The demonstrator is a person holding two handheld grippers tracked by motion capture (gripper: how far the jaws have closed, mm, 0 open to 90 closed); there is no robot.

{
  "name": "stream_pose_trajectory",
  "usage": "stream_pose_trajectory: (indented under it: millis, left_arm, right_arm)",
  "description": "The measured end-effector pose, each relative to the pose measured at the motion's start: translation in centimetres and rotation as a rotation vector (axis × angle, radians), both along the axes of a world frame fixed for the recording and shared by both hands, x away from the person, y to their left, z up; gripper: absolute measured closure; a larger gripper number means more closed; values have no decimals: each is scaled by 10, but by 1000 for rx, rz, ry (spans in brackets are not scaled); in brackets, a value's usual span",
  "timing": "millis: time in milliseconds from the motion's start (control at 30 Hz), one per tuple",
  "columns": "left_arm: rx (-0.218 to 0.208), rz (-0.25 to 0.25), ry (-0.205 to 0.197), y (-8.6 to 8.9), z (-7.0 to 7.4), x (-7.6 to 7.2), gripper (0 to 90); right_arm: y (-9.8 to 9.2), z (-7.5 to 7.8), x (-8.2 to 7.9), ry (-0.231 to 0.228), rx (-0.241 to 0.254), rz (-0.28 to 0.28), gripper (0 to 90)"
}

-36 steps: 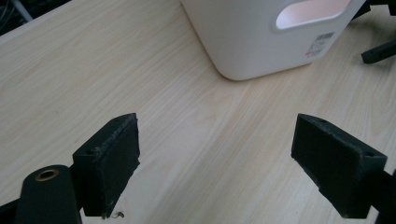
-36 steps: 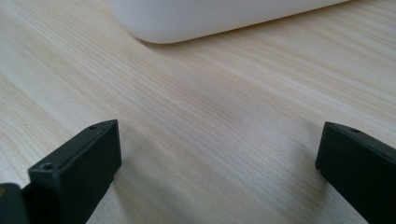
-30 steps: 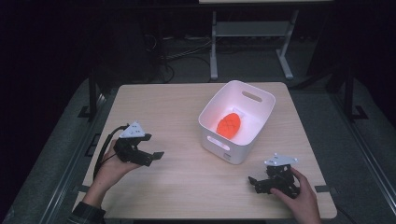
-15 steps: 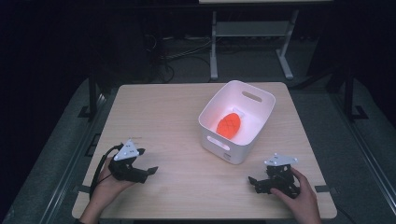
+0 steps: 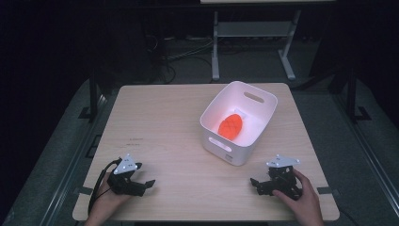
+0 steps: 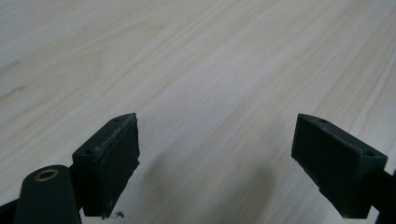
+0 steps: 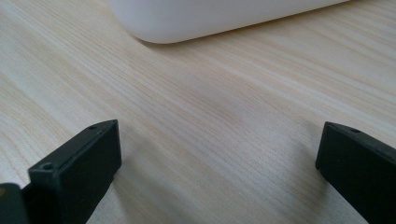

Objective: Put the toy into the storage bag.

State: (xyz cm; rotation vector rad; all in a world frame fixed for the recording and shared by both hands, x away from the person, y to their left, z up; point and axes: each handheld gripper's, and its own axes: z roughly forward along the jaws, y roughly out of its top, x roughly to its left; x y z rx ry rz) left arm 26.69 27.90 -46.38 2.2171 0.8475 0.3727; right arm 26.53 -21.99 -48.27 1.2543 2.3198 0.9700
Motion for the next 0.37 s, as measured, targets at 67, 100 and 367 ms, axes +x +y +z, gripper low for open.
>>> stream_pose_trajectory:
  millis: [67,100,367]
  left_arm:
    - [1,0,10,0,-3,0,142]
    - [3,0,16,0,-5,0,142]
    - [-8,0,4,1,-11,-2,130]
  right_arm:
    - [0,0,0,-1,0,0,0]
    - [0,0,0,-1,0,1,0]
    - [0,0,0,0,0,1,0]
